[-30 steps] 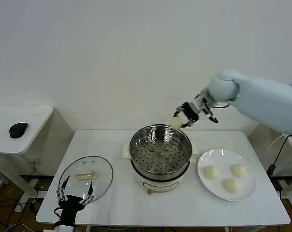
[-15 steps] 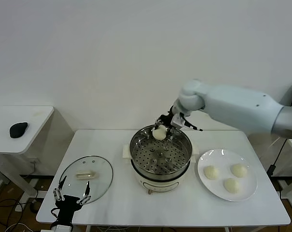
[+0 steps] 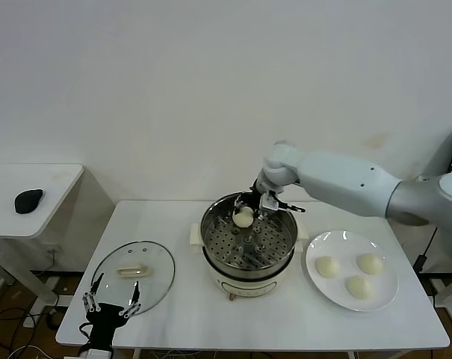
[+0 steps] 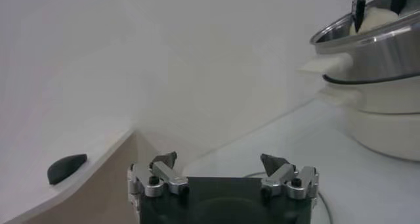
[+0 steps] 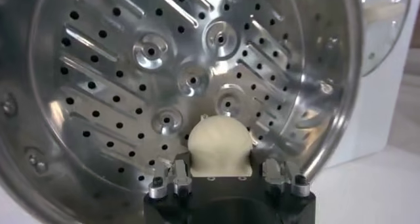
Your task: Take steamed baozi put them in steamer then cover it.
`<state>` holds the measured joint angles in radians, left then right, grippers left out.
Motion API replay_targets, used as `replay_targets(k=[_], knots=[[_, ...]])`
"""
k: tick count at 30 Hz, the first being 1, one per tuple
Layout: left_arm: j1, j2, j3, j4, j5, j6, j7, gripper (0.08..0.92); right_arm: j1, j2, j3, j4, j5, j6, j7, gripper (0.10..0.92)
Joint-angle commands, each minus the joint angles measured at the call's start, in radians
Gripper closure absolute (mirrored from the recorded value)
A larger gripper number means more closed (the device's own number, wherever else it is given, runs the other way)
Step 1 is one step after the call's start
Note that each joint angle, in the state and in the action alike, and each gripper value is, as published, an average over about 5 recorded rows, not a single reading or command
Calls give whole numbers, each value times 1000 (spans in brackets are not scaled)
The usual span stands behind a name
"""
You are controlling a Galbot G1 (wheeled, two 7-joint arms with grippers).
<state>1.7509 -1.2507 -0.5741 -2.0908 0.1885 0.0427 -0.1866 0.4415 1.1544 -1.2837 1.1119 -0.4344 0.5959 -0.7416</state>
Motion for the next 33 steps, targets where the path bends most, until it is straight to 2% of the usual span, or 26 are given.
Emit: replay_targets(k=[1, 7, 10, 15, 18, 26, 33], knots=[[0, 0, 0, 0, 1, 0, 0, 177, -36, 16, 17, -48, -55, 25, 13, 393], [1, -4, 1, -3, 2, 0, 0, 177, -10, 8, 20, -47, -17, 27, 37, 236], [1, -5, 3, -9, 4, 2, 1, 177, 47, -15, 9, -10, 90, -20, 14, 207], [4, 2, 0, -23, 5, 6, 5, 177, 203, -133, -49, 155, 467, -340, -129, 203], [7, 7, -1, -30, 4, 7, 6, 177, 308, -229, -112, 274, 602, -489, -194, 202], [4, 32, 5, -35, 0, 9, 6, 177, 493, -495, -231, 514, 792, -810, -236, 203], [5, 48, 5, -40, -10, 7, -2, 177, 507, -715, -308, 619, 812, -935, -218, 203]])
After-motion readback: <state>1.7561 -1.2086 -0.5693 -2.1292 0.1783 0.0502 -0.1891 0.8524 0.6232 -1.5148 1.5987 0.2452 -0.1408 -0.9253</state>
